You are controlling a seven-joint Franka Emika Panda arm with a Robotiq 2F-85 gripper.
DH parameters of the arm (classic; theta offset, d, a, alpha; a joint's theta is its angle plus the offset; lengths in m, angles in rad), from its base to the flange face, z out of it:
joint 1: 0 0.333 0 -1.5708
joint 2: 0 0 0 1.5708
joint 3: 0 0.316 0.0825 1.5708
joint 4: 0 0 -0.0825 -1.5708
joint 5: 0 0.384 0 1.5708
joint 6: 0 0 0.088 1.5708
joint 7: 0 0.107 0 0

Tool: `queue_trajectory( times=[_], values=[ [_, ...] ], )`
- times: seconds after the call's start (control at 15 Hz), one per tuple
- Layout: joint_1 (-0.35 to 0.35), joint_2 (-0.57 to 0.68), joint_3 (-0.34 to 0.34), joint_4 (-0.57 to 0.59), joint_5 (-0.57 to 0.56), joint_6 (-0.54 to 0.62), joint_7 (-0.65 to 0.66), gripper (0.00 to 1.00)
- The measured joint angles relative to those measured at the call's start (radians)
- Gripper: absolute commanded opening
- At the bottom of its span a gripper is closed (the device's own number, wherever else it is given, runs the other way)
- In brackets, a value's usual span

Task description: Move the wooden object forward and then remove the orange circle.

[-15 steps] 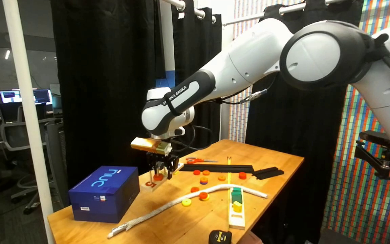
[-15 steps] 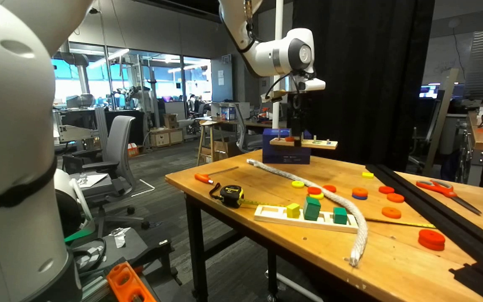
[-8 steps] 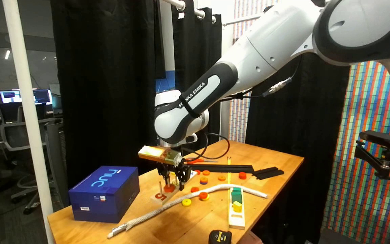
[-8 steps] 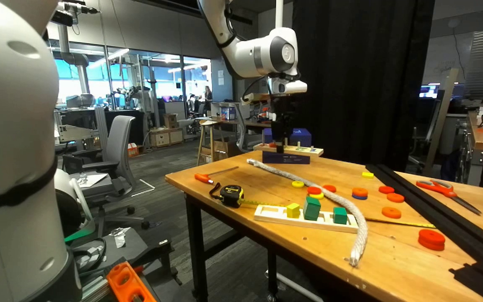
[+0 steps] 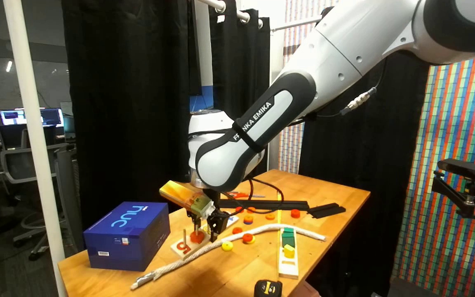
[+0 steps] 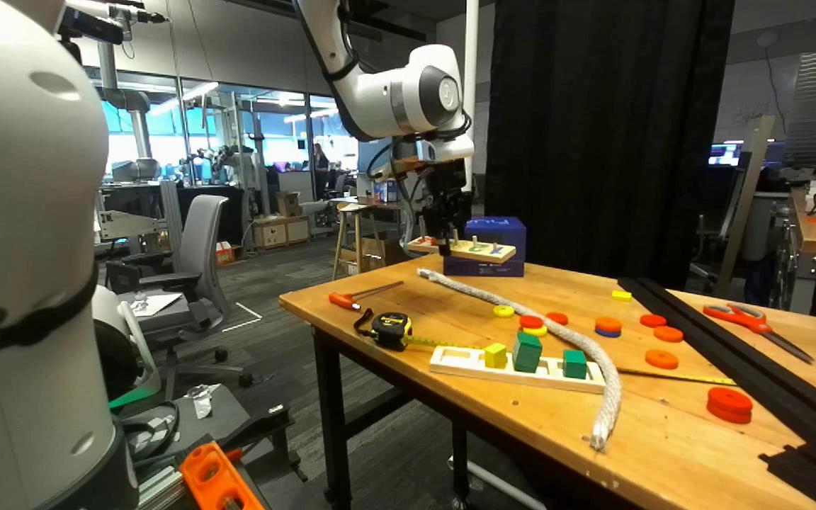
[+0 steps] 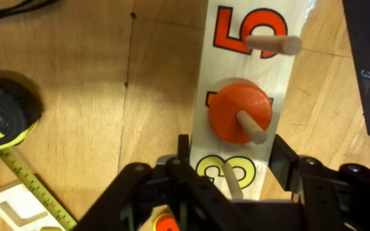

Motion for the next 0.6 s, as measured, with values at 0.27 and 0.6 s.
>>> queue_trajectory(
  times=[0.27, 0.6],
  values=[
    [0.000, -0.030, 0.000, -0.063, -0.033, 0.075, 0.119, 0.36],
    [-0.022, -0.096, -0.038, -0.159, -0.154, 0.088, 0.296, 0.36]
  ],
)
